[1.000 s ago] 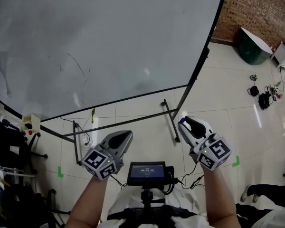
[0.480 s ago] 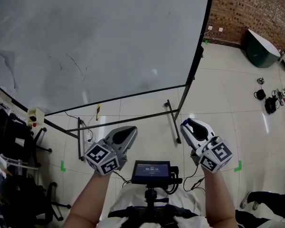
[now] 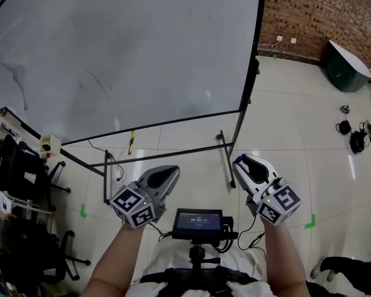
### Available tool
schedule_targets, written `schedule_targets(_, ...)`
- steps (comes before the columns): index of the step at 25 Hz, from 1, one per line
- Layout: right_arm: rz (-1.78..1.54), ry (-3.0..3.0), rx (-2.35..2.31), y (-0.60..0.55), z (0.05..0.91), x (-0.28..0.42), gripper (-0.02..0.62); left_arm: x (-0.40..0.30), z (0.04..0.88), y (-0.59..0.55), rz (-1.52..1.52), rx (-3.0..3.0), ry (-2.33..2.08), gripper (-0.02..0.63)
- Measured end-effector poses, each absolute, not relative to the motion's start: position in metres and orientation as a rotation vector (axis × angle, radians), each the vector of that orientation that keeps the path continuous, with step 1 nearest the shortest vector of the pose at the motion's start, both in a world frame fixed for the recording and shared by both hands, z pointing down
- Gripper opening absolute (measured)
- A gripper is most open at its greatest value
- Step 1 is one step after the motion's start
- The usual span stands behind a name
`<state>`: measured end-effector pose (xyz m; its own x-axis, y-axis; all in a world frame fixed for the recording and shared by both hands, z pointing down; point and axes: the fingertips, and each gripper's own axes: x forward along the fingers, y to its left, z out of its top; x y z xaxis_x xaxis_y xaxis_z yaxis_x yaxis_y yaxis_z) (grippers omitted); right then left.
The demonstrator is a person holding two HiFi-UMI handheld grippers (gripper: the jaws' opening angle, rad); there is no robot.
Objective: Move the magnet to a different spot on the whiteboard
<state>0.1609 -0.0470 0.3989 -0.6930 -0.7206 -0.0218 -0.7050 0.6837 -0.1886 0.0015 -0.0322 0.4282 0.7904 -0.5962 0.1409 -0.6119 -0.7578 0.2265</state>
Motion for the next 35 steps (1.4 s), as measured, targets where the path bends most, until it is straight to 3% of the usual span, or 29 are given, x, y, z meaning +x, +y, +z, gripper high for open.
schedule_targets(15, -0.267, 2.824, -1.024, -0.021, 0.408, 0.174, 0.152, 0.039, 0.426, 0.001, 0.139, 2.722, -1.041, 0.034)
schedule_targets(35, -0.225, 2.827, -0.966, -0.021, 0.398, 0.167, 0.152, 0.032, 0.417, 0.002, 0.094, 2.701, -1.095, 0.034)
